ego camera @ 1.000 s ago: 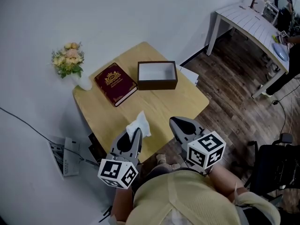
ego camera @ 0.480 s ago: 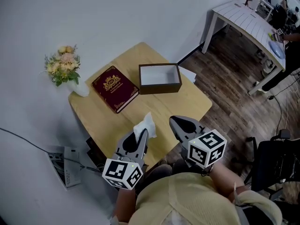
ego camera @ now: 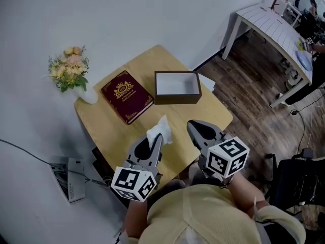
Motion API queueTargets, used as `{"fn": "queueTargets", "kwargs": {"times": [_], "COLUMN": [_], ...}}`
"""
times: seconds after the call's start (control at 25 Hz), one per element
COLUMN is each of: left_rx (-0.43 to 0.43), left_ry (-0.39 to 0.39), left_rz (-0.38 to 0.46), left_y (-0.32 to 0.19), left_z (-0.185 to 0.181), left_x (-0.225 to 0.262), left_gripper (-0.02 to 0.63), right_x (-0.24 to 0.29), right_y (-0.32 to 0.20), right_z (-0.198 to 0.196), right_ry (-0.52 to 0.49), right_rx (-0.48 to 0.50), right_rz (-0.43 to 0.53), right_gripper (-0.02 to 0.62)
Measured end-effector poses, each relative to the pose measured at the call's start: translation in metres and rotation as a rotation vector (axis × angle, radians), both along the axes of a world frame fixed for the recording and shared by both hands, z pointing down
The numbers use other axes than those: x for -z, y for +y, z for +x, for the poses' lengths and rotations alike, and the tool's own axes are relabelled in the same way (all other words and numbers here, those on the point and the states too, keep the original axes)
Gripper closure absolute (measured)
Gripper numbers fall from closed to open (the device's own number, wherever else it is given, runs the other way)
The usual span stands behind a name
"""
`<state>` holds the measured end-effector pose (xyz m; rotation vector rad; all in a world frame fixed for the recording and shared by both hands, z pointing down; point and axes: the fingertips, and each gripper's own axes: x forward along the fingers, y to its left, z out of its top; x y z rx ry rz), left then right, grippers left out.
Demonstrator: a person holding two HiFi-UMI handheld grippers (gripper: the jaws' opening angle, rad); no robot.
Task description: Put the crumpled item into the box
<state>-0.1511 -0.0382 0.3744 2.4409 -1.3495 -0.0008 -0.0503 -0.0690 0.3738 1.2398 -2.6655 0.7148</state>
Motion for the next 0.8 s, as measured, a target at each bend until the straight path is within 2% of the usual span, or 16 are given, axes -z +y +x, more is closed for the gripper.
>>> {"fn": "queueTargets", "kwargs": {"times": [0.44,0.8], "left_rx": [0.076,0.097], "left_ry": [-0.032,-0.075], "left_rz": [0.001,-0.002], "left_y": [-0.058,-0.111], "left_z": [0.029,0.06], "left_x": [0.006,0.006], "left_gripper": [0.532,0.532], "right_x": [-0.002,-0.012], "right_y": [-0.053,-0.101], "right_z": [0.023,0.05], "right_ry": [-0.001,-0.027], "right_rx": [0.093,0.137], "right_rz": [-0.014,-0.045], "right_gripper": [0.566,0.566]}}
